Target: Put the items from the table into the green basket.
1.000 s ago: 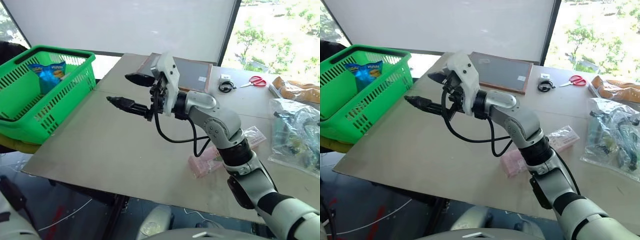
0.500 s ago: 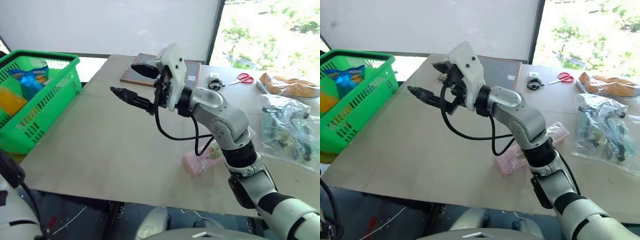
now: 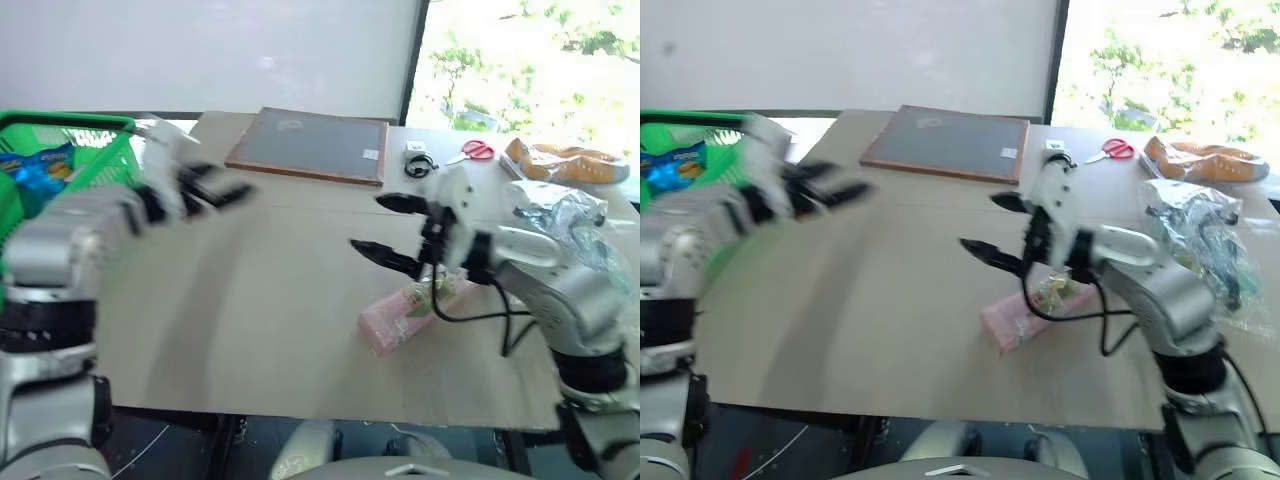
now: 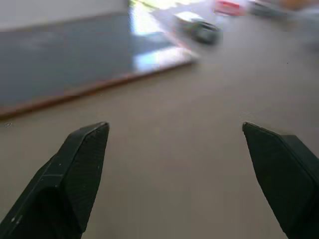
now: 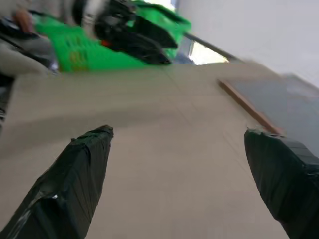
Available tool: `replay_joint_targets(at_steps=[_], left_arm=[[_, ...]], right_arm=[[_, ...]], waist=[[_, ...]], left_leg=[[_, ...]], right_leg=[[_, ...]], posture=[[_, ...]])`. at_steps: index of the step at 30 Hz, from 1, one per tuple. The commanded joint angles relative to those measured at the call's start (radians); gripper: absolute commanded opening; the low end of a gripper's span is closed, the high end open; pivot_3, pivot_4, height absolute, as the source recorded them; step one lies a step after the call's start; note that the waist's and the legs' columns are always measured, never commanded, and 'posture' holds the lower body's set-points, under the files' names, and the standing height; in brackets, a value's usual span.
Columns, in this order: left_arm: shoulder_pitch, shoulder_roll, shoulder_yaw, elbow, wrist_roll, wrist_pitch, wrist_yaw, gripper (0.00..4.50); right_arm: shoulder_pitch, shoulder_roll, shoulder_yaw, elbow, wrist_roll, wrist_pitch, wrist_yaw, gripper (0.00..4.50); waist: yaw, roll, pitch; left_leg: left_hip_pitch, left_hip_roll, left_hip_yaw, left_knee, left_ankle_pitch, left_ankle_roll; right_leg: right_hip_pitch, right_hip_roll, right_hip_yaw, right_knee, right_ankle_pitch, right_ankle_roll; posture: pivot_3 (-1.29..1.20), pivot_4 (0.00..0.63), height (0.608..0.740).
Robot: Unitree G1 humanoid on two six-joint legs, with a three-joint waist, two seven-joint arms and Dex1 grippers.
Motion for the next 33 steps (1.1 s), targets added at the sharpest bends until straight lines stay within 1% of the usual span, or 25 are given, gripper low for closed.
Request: replay_joint_targets(at_steps=[1, 2, 3, 5, 6, 8, 9, 10, 11, 13, 15, 17, 21, 24, 25, 27, 28, 29, 31, 33], left_arm=[[-0.087, -0.065, -0.117, -0.131, -0.063, 0.195, 0.018, 4.42], [-0.112, -0.096, -0.132, -0.125, -0.073, 0.237, 0.029, 4.42], [-0.146, -0.128, -0.169, -0.114, -0.07, 0.271, 0.03, 4.42], [-0.199, -0.154, -0.249, -0.091, -0.045, 0.307, 0.011, 4.42], [-0.227, -0.182, -0.288, -0.064, -0.027, 0.315, 0.009, 4.42], [-0.266, -0.224, -0.35, -0.016, -0.006, 0.323, -0.005, 4.42], [-0.281, -0.238, -0.389, 0.003, 0.018, 0.311, -0.012, 4.42], [-0.292, -0.247, -0.418, 0.019, 0.038, 0.303, -0.018, 4.42], [-0.309, -0.268, -0.453, 0.044, 0.055, 0.305, -0.021, 4.42], [-0.335, -0.305, -0.504, 0.085, 0.092, 0.303, -0.016, 4.42], [-0.357, -0.351, -0.548, 0.114, 0.125, 0.31, -0.005, 4.42], [-0.361, -0.373, -0.588, 0.124, 0.156, 0.304, -0.008, 4.42], [-0.347, -0.395, -0.651, 0.128, 0.209, 0.283, -0.021, 4.42], [-0.316, -0.395, -0.754, 0.162, 0.306, 0.202, -0.014, 4.42], [-0.305, -0.393, -0.774, 0.172, 0.329, 0.176, -0.02, 3.9], [-0.288, -0.393, -0.784, 0.176, 0.357, 0.142, -0.035, 3.27], [-0.281, -0.391, -0.778, 0.167, 0.361, 0.13, -0.051, 2.8], [-0.274, -0.392, -0.759, 0.157, 0.361, 0.123, -0.057, 2.54], [-0.264, -0.395, -0.688, 0.14, 0.354, 0.112, -0.06, 1.75], [-0.256, -0.388, -0.538, 0.106, 0.307, 0.126, -0.064, 1.75]], right_arm=[[0.182, -0.136, -0.216, -0.226, 0.129, 0.084, 0.029, 4.5], [0.234, -0.164, -0.263, -0.265, 0.161, 0.097, 0.03, 4.5], [0.306, -0.186, -0.339, -0.307, 0.21, 0.116, 0.029, 4.5], [0.421, -0.218, -0.452, -0.371, 0.279, 0.139, 0.02, 4.5], [0.494, -0.227, -0.516, -0.406, 0.295, 0.141, 0.022, 4.5], [0.61, -0.251, -0.598, -0.437, 0.318, 0.121, 0.012, 4.5], [0.658, -0.265, -0.623, -0.441, 0.328, 0.103, 0.004, 4.5], [0.693, -0.28, -0.637, -0.441, 0.339, 0.085, -0.008, 4.5], [0.731, -0.289, -0.65, -0.441, 0.338, 0.059, -0.021, 4.5], [0.787, -0.302, -0.668, -0.441, 0.355, 0.012, -0.055, 4.5], [0.833, -0.313, -0.671, -0.441, 0.368, -0.035, -0.087, 4.5], [0.864, -0.327, -0.661, -0.441, 0.378, -0.077, -0.115, 4.5], [0.902, -0.361, -0.632, -0.441, 0.394, -0.14, -0.166, 4.5], [0.91, -0.385, -0.605, -0.441, 0.391, -0.176, -0.19, 4.5], [0.91, -0.391, -0.6, -0.441, 0.393, -0.186, -0.196, 4.5], [0.913, -0.401, -0.589, -0.441, 0.39, -0.199, -0.202, 4.5], [0.915, -0.407, -0.581, -0.441, 0.383, -0.201, -0.202, 4.5], [0.916, -0.412, -0.574, -0.441, 0.373, -0.203, -0.203, 4.5], [0.904, -0.416, -0.562, -0.441, 0.365, -0.202, -0.207, 4.5], [0.843, -0.413, -0.528, -0.441, 0.359, -0.194, -0.219, 4.5]], waist=[[-0.038, 0.009, 0.005], [-0.052, 0.014, 0.009], [-0.077, 0.018, 0.011], [-0.118, 0.022, 0.013], [-0.135, 0.024, 0.014], [-0.171, 0.029, 0.019], [-0.176, 0.031, 0.02], [-0.185, 0.036, 0.026], [-0.188, 0.037, 0.028], [-0.198, 0.038, 0.032], [-0.207, 0.038, 0.034], [-0.211, 0.038, 0.036], [-0.214, 0.041, 0.039], [-0.21, 0.04, 0.04], [-0.209, 0.04, 0.04], [-0.206, 0.04, 0.04], [-0.205, 0.041, 0.04], [-0.204, 0.041, 0.041], [-0.2, 0.042, 0.041], [-0.2, 0.045, 0.044]], left_leg=[[0.0, 0.0, -0.001, 0.001, 0.0, 0.0], [0.001, 0.0, -0.001, 0.0, 0.0, 0.0], [0.0, 0.001, -0.001, 0.0, 0.0, 0.0], [0.002, 0.002, 0.0, 0.0, 0.0, 0.0], [0.003, 0.002, 0.0, 0.001, -0.001, 0.001], [0.005, 0.003, 0.001, 0.002, -0.003, 0.006], [0.007, 0.003, 0.001, 0.005, -0.005, 0.009], [0.007, 0.003, 0.001, 0.006, -0.006, 0.01], [0.013, 0.003, 0.001, 0.006, -0.007, 0.012], [0.015, 0.003, 0.001, 0.007, -0.008, 0.014], [0.014, 0.003, 0.001, 0.008, -0.009, 0.015], [0.014, 0.003, 0.002, 0.008, -0.01, 0.017], [0.012, 0.003, 0.003, 0.008, -0.011, 0.018], [0.012, 0.003, 0.004, 0.008, -0.011, 0.018], [0.012, 0.003, 0.004, 0.009, -0.011, 0.019], [0.013, 0.003, 0.005, 0.009, -0.012, 0.019], [0.014, 0.003, 0.005, 0.009, -0.012, 0.02], [0.015, 0.003, 0.005, 0.009, -0.012, 0.02], [0.018, 0.003, 0.004, 0.008, -0.013, 0.021], [0.018, 0.003, 0.004, 0.008, -0.013, 0.021]], right_leg=[[0.001, 0.0, 0.001, 0.0, 0.0, 0.0], [0.002, 0.001, 0.002, 0.0, 0.0, 0.0], [0.002, 0.001, 0.002, 0.0, 0.0, 0.0], [0.005, 0.003, 0.003, -0.001, 0.0, 0.0], [0.006, 0.003, 0.004, -0.001, 0.0, 0.0], [0.01, 0.004, 0.004, -0.002, 0.0, 0.0], [0.013, 0.004, 0.004, -0.004, 0.0, 0.0], [0.015, 0.004, 0.004, -0.005, 0.0, 0.0], [0.023, 0.004, 0.004, -0.011, 0.0, 0.001], [0.027, 0.004, 0.005, -0.015, 0.0, 0.001], [0.027, 0.004, 0.005, -0.016, 0.0, 0.002], [0.027, 0.004, 0.005, -0.017, 0.0, 0.003], [0.026, 0.004, 0.006, -0.018, 0.0, 0.004], [0.026, 0.004, 0.007, -0.018, 0.0, 0.005], [0.027, 0.003, 0.007, -0.019, 0.0, 0.005], [0.027, 0.003, 0.007, -0.019, 0.0, 0.005], [0.028, 0.003, 0.007, -0.02, 0.0, 0.005], [0.029, 0.003, 0.007, -0.021, 0.0, 0.006], [0.033, 0.003, 0.007, -0.024, 0.0, 0.006], [0.034, 0.003, 0.007, -0.026, 0.001, 0.008]], posture=[[-0.05, 0.048, 0.74], [-0.09, 0.056, 0.74], [-0.11, 0.06, 0.74], [-0.19, 0.071, 0.74], [-0.22, 0.079, 0.74], [-0.26, 0.089, 0.74], [-0.28, 0.093, 0.74], [-0.3, 0.099, 0.74], [-0.31, 0.101, 0.74], [-0.33, 0.108, 0.74], [-0.35, 0.112, 0.74], [-0.35, 0.114, 0.74], [-0.36, 0.117, 0.74], [-0.37, 0.12, 0.74], [-0.37, 0.122, 0.74], [-0.36, 0.122, 0.74], [-0.36, 0.122, 0.74], [-0.36, 0.122, 0.74], [-0.36, 0.122, 0.74], [-0.32, 0.115, 0.74]])
